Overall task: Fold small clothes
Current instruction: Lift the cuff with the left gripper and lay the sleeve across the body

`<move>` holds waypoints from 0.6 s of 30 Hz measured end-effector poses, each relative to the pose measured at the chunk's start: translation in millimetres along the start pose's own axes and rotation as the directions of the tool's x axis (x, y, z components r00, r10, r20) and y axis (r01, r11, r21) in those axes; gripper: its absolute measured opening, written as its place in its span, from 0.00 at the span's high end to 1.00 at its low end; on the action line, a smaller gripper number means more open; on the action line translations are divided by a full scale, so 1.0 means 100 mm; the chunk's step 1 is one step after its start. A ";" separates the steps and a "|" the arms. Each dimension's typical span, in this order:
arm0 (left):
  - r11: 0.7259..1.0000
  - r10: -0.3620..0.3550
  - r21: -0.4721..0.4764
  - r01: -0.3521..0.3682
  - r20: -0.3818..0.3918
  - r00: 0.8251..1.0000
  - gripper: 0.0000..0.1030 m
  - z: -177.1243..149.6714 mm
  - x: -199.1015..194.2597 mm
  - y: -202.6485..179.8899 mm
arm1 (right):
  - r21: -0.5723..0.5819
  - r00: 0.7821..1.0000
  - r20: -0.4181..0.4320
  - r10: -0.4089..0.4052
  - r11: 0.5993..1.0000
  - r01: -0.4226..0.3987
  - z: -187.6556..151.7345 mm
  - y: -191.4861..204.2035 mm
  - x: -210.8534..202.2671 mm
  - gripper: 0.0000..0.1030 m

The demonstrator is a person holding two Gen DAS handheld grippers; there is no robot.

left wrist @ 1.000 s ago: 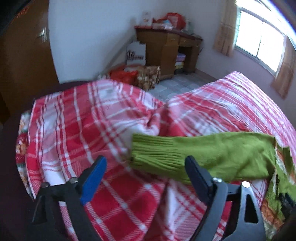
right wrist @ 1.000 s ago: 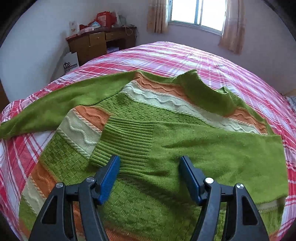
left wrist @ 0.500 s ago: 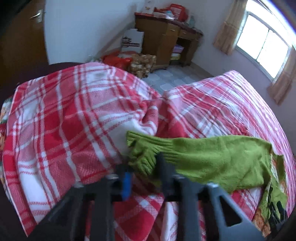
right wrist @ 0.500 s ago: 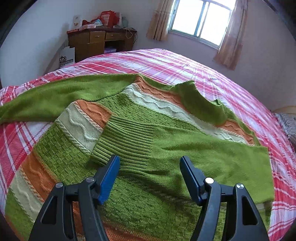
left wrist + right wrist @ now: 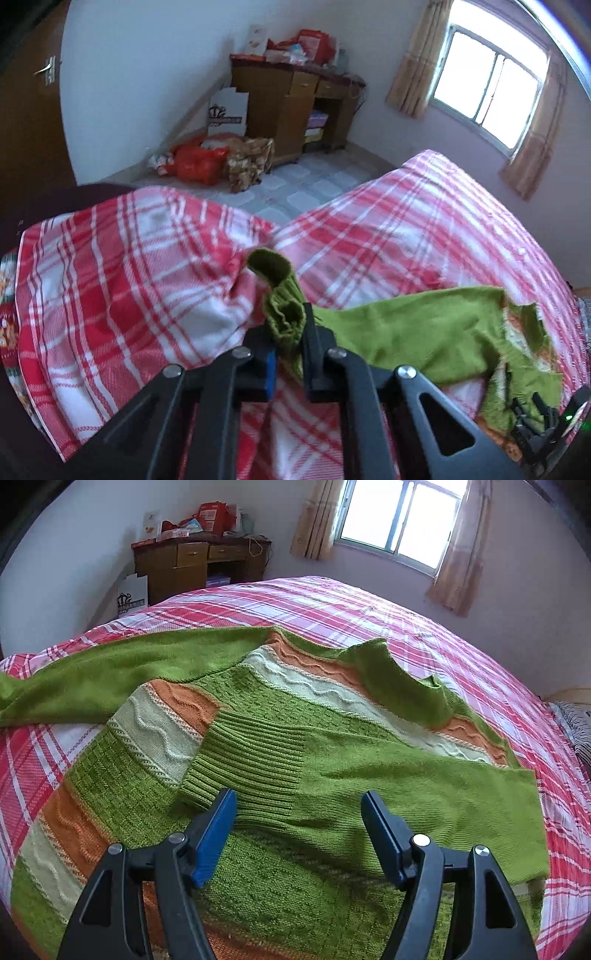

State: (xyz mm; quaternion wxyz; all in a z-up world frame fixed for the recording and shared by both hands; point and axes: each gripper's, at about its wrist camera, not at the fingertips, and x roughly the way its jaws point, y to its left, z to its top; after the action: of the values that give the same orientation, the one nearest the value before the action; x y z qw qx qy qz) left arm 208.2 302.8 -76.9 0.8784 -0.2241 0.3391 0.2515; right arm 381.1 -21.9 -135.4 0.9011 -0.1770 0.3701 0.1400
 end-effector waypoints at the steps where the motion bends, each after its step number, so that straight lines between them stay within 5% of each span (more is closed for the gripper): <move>1: 1.000 -0.012 0.005 0.012 0.008 1.000 0.90 0.03 -0.04 -0.04 | 0.002 1.000 0.000 0.002 1.000 -0.002 0.00 -0.01 0.00 0.31; 18: 0.972 -0.174 0.179 0.153 0.109 0.979 0.90 0.44 -0.62 -1.28 | 0.088 0.997 -0.017 0.073 0.994 -0.071 -0.01 -0.13 0.04 0.26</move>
State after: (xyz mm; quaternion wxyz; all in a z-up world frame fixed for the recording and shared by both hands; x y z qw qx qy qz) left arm 265.7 210.6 24.9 0.9314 -0.1596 0.2845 0.1616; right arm 388.3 -34.0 -136.7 0.8986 -0.1252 0.3911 0.1543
